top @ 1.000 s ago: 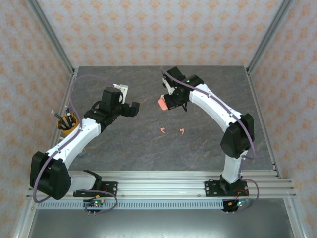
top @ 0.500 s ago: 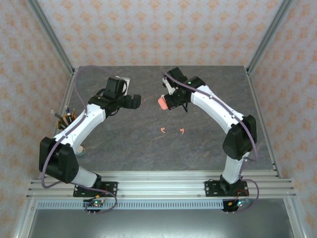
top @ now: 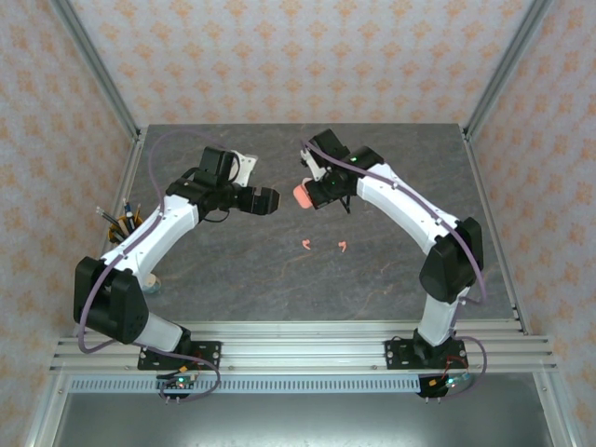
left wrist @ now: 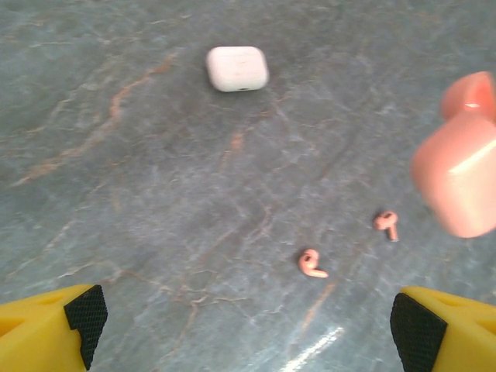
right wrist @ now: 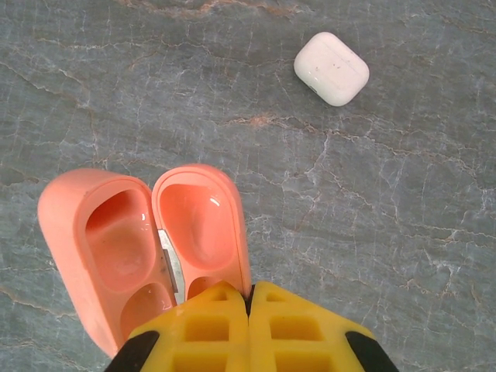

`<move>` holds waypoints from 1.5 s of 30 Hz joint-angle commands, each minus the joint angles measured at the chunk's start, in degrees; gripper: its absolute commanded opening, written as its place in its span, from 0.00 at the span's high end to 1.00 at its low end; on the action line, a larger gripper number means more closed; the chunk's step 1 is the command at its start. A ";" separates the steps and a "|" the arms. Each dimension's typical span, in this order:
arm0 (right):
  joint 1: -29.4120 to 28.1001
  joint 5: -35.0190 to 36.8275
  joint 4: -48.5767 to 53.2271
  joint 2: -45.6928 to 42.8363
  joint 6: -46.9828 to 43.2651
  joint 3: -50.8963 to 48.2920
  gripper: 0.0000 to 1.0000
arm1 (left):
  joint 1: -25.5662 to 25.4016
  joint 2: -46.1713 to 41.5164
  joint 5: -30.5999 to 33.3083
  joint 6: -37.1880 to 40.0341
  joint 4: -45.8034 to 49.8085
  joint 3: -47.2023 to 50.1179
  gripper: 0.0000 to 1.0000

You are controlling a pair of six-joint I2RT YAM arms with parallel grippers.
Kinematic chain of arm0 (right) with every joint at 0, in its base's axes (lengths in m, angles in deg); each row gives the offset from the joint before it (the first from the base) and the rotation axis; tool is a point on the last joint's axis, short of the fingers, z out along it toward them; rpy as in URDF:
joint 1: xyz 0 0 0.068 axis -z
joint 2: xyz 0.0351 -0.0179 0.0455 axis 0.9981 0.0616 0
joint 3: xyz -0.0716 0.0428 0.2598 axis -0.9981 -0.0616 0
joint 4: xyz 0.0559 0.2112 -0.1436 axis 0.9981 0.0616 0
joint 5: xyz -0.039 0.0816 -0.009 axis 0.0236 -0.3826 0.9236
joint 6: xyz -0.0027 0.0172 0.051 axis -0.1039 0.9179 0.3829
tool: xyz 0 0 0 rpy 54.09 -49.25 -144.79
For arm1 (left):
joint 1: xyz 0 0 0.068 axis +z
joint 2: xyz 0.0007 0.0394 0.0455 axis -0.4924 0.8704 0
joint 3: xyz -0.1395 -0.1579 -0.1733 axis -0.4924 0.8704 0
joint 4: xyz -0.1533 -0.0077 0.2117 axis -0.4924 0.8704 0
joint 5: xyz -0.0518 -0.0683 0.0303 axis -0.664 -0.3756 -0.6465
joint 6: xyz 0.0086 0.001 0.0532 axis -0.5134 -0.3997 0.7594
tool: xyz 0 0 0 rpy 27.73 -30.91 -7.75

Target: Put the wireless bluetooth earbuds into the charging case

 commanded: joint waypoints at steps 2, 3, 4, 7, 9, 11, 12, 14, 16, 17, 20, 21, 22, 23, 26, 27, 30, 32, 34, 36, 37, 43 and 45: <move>-0.27 1.60 -1.39 -3.09 -0.94 -0.97 1.00 | -0.03 -2.45 -8.05 -2.05 -2.60 0.81 0.03; -0.29 1.77 -1.49 -3.27 -1.10 -1.15 1.00 | -0.04 -2.17 -8.49 -2.01 -1.97 0.49 0.03; -0.29 1.94 -1.65 -3.47 -1.25 -1.36 1.00 | -0.03 -1.88 -8.82 -1.89 -1.26 0.15 0.03; -0.29 2.05 -1.83 -3.90 -1.65 -1.84 1.00 | -0.03 -0.90 -9.79 -1.62 0.19 -0.77 0.03; -0.29 2.39 -2.04 -4.23 -1.74 -2.26 1.00 | 0.01 -0.34 -9.98 -1.87 0.69 -1.27 0.03; -0.29 2.41 -2.44 -4.60 -1.74 -2.68 1.00 | -0.02 -0.31 -9.99 -2.35 0.31 -1.30 0.03; -0.29 2.40 -2.44 -4.74 -1.74 -2.84 1.00 | -0.03 -0.38 -9.68 -2.73 0.01 -1.28 0.03; -0.29 2.74 -2.76 -5.02 -1.75 -3.11 1.00 | -0.03 -0.65 -9.72 -3.21 -0.32 -1.31 0.03; -0.29 3.04 -3.35 -5.39 -1.74 -3.54 1.00 | -0.05 -0.92 -9.97 -3.55 -0.54 -1.40 0.03; -0.29 3.02 -3.48 -5.57 -1.79 -3.64 1.00 | 0.01 -1.02 -10.37 -3.64 -0.59 -1.52 0.02; -0.29 2.85 -3.57 -5.72 -2.09 -3.46 1.00 | 0.04 -1.12 -12.18 -3.90 -1.13 -1.68 0.02; -0.29 2.84 -3.56 -5.82 -2.23 -3.39 1.00 | 0.05 -0.90 -12.97 -3.98 -1.16 -1.88 0.02; -0.29 2.77 -3.58 -5.77 -2.35 -3.35 1.00 | 0.03 -0.64 -13.59 -4.07 -1.16 -2.08 0.02; -0.29 2.68 -3.51 -5.75 -2.44 -3.29 1.00 | 0.05 -0.24 -14.51 -4.13 -0.92 -2.43 0.02; -0.29 2.76 -3.71 -5.83 -2.53 -3.53 1.00 | 0.38 1.31 -17.72 -5.37 -1.05 -3.33 0.02; -0.29 2.84 -4.09 -5.99 -2.53 -3.80 1.00 | 0.57 2.05 -17.97 -6.68 -1.19 -3.75 0.02; -0.29 3.04 -4.63 -6.34 -2.23 -4.41 1.00 | 1.87 3.01 -18.62 -14.02 -5.12 -3.76 0.01; -0.29 3.03 -5.21 -6.77 -2.01 -5.03 1.00 | 2.40 3.35 -16.05 -19.93 -7.13 -3.92 0.00; -0.29 2.90 -5.51 -7.14 -2.01 -5.55 1.00 | 2.78 4.28 -16.20 -24.12 -7.59 -4.97 0.00; -0.35 3.42 -6.06 -7.63 -2.03 -6.20 1.00 | 2.86 5.14 -14.73 -29.31 -7.06 -6.17 0.00; -0.38 3.90 -6.53 -7.97 -2.01 -6.63 1.00 | 2.91 5.50 -14.80 -31.48 -7.13 -6.60 0.00; -0.45 7.07 -9.67 -9.64 -2.27 -9.25 1.00 | 4.04 6.38 -12.16 -47.80 -7.85 -7.05 0.00; -0.47 7.31 -9.85 -9.51 -2.36 -9.26 1.00 | 4.54 6.56 -11.31 -53.84 -8.80 -5.79 0.00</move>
